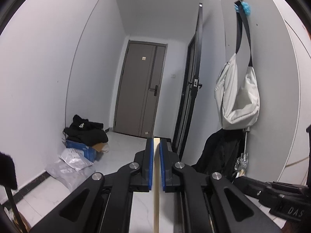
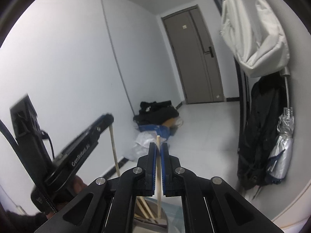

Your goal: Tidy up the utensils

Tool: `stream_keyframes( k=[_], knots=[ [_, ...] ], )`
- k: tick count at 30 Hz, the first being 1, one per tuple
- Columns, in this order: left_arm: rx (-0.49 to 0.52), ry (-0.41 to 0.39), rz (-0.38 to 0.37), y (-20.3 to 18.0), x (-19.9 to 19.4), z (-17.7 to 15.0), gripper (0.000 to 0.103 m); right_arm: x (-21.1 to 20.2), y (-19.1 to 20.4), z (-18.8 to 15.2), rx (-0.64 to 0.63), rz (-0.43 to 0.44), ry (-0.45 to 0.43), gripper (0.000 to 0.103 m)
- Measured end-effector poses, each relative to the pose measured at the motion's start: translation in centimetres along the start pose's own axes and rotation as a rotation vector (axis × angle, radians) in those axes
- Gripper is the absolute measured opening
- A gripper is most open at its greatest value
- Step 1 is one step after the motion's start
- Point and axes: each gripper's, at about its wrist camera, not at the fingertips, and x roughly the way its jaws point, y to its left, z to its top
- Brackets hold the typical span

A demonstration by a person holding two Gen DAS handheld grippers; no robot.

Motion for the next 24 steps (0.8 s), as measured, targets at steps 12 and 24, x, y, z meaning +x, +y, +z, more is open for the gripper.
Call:
stream_keyframes(
  k=[12, 24],
  knots=[
    [-0.002, 0.041, -0.033, 0.2, 0.7, -1.2, 0.003, 1.7, -0.3, -2.7, 0.002, -0.001, 0.061, 0.004],
    [0.042, 0.049, -0.079, -0.2, 0.4, -0.3, 0.003, 1.9, 1.0, -4.2, -0.082, 0.04, 0.077, 0.004]
  ],
)
